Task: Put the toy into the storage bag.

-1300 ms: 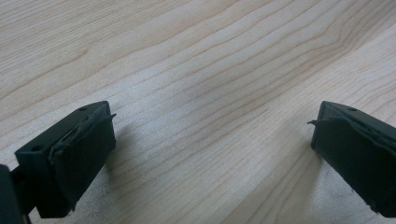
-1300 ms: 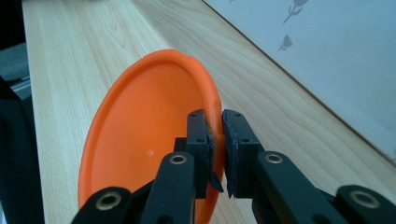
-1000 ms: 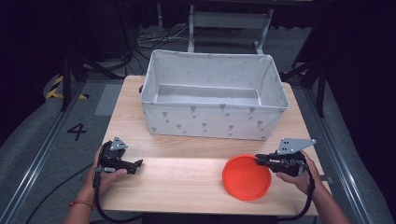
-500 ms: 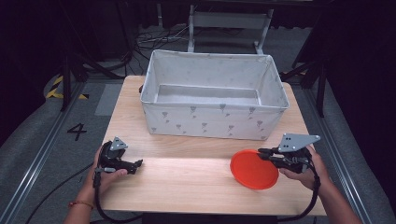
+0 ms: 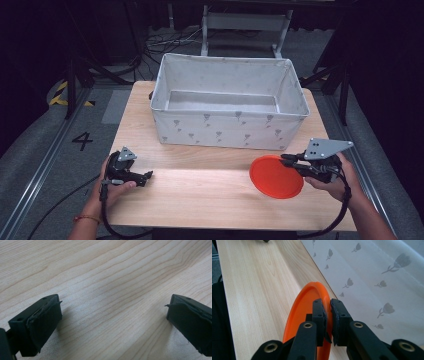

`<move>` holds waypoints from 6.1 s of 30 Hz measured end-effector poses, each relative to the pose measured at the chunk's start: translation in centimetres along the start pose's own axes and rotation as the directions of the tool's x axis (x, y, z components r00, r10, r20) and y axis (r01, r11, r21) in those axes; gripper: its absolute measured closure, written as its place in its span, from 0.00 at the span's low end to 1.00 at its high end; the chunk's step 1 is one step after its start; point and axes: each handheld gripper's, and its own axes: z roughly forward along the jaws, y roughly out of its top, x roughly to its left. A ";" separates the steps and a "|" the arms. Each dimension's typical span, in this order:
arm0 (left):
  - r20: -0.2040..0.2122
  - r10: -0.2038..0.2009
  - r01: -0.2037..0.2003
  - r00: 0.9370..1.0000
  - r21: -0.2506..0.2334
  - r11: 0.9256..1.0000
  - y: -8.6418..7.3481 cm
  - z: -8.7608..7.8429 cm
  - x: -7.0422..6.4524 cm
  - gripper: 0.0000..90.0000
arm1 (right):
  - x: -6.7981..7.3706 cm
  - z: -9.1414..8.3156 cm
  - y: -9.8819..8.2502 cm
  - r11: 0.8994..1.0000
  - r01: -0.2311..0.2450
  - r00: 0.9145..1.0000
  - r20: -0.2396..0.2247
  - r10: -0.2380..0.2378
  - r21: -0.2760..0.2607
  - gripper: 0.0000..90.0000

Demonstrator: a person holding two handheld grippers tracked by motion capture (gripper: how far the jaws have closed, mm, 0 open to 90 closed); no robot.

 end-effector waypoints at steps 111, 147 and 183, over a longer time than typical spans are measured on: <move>0.004 0.000 0.000 1.000 -0.004 1.000 0.0 0.0 0.0 0.00 | -17.2 1.5 13.8 1.000 -0.013 0.981 0.194 0.015 -0.012 0.92; 0.008 0.008 -0.008 1.000 0.000 1.000 0.1 0.1 0.1 0.00 | -15.4 8.9 10.3 0.899 0.219 0.972 -0.166 -0.166 0.379 0.91; 0.007 0.010 -0.010 1.000 -0.001 1.000 0.1 0.1 0.1 0.00 | -13.6 3.1 9.1 1.000 0.006 0.997 0.076 -0.006 0.004 0.48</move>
